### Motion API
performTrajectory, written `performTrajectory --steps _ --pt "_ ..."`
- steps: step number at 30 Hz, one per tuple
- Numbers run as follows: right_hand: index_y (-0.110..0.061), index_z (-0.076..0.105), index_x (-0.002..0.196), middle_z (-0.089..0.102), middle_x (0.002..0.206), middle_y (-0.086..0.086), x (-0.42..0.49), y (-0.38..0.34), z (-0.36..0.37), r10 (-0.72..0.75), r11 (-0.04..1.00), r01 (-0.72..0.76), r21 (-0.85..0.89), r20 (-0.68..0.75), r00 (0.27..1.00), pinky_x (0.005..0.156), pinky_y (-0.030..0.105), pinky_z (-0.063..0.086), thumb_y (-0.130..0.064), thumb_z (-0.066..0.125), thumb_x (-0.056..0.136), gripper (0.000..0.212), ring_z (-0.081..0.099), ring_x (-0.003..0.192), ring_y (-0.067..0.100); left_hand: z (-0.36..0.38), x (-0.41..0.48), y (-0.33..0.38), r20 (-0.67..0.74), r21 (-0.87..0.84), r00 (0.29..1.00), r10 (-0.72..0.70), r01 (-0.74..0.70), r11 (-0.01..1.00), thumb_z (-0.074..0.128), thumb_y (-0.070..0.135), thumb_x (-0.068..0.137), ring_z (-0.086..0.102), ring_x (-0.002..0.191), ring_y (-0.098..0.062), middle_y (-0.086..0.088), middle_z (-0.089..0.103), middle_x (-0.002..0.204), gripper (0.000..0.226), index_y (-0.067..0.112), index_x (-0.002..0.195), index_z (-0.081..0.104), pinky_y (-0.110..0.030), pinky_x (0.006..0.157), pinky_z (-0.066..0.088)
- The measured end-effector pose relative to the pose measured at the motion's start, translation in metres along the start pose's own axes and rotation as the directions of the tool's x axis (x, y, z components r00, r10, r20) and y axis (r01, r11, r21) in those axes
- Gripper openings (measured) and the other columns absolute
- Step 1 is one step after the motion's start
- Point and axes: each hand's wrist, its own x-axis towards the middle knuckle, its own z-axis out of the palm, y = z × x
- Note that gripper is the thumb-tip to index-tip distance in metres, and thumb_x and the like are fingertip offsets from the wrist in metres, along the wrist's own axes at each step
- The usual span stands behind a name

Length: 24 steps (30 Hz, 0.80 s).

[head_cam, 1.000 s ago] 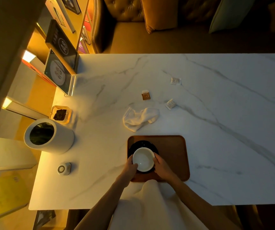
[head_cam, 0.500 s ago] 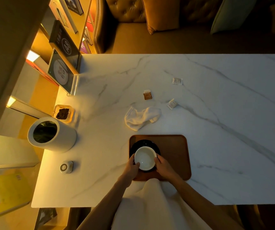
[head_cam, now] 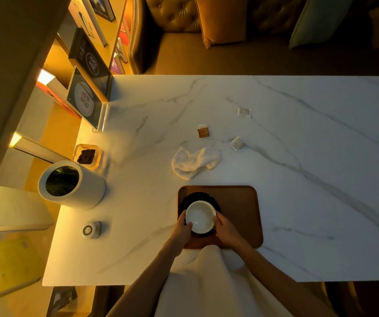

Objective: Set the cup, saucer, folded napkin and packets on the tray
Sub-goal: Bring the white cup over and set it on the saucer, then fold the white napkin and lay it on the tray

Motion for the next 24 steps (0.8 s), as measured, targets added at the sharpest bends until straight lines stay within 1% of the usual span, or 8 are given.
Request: performTrajectory --steps 3,7,14,17,19,21,23,24 --pt "-0.023 0.037 0.144 0.051 0.138 0.007 0.0 0.0 0.0 -0.003 1.0 0.003 0.0 -0.002 1.0 0.108 0.044 0.042 -0.032 0.033 0.103 0.042 0.048 0.125 0.02 0.001 0.0 0.0 -0.005 0.004 1.0 -0.021 0.021 1.0 0.039 0.007 0.099 0.041 0.133 -0.031 -0.012 0.04 0.147 0.055 0.022 0.151 0.026 -0.049 0.111 0.042" --pt "-0.024 0.036 0.145 0.049 0.14 0.007 0.0 0.0 0.0 0.012 1.0 -0.012 0.019 0.002 1.0 0.108 0.044 0.042 -0.033 0.033 0.103 0.043 0.047 0.126 0.021 0.001 -0.004 0.001 -0.008 -0.012 0.999 -0.035 0.035 0.999 0.04 0.007 0.099 0.046 0.129 -0.03 -0.012 0.044 0.144 0.054 0.024 0.15 0.027 -0.048 0.107 0.046" --pt "-0.024 0.031 0.148 0.045 0.145 0.008 -0.001 0.0 -0.002 0.032 0.998 -0.033 0.048 0.021 0.999 0.109 0.046 0.04 -0.034 0.034 0.103 0.046 0.045 0.131 0.025 -0.002 -0.006 0.006 -0.003 0.006 0.997 -0.074 0.074 0.997 0.044 0.009 0.099 0.048 0.128 -0.033 -0.016 0.044 0.143 0.056 0.02 0.151 0.026 -0.052 0.107 0.045" --pt "-0.025 0.027 0.149 0.045 0.144 0.007 -0.001 0.001 -0.005 0.072 0.99 -0.079 0.114 0.062 0.995 0.103 0.046 0.043 -0.037 0.037 0.101 0.05 0.048 0.128 0.027 -0.007 -0.008 0.01 0.0 0.043 0.992 -0.126 0.126 0.991 0.049 0.018 0.098 0.049 0.127 -0.033 -0.015 0.042 0.146 0.061 0.019 0.152 0.021 -0.051 0.105 0.047" --pt "-0.022 0.031 0.147 0.049 0.139 0.007 0.0 0.002 -0.01 0.076 0.986 -0.085 0.142 0.074 0.994 0.098 0.044 0.046 -0.039 0.038 0.101 0.05 0.054 0.122 0.026 -0.012 -0.009 0.014 0.005 0.074 0.989 -0.148 0.147 0.986 0.049 0.025 0.098 0.052 0.123 -0.033 -0.014 0.043 0.145 0.061 0.018 0.152 0.021 -0.049 0.102 0.049" --pt "-0.02 0.043 0.139 0.057 0.13 0.007 0.002 0.0 -0.021 0.051 0.991 -0.052 0.123 0.006 0.999 0.094 0.041 0.051 -0.039 0.04 0.1 0.043 0.061 0.111 0.023 -0.019 -0.008 0.021 -0.011 0.112 0.99 -0.138 0.139 0.984 0.047 0.026 0.099 0.059 0.11 -0.031 -0.016 0.052 0.135 0.055 0.016 0.149 0.025 -0.043 0.09 0.055" --pt "-0.021 0.056 0.12 0.064 0.118 0.007 0.003 -0.003 -0.037 0.014 0.996 -0.004 0.094 -0.103 0.995 0.088 0.04 0.054 -0.037 0.043 0.099 0.03 0.065 0.099 0.019 -0.029 -0.007 0.031 -0.043 0.173 0.994 -0.099 0.105 0.979 0.045 0.025 0.099 0.062 0.089 -0.028 -0.016 0.061 0.111 0.046 0.014 0.142 0.034 -0.04 0.077 0.053" --pt "-0.021 0.059 0.111 0.067 0.111 0.008 0.004 -0.006 -0.046 -0.01 0.997 0.021 0.072 -0.152 0.988 0.086 0.04 0.054 -0.035 0.045 0.098 0.024 0.066 0.094 0.018 -0.035 -0.005 0.037 -0.069 0.205 0.995 -0.074 0.087 0.975 0.045 0.026 0.099 0.06 0.083 -0.027 -0.016 0.062 0.103 0.039 0.011 0.135 0.04 -0.038 0.073 0.051"
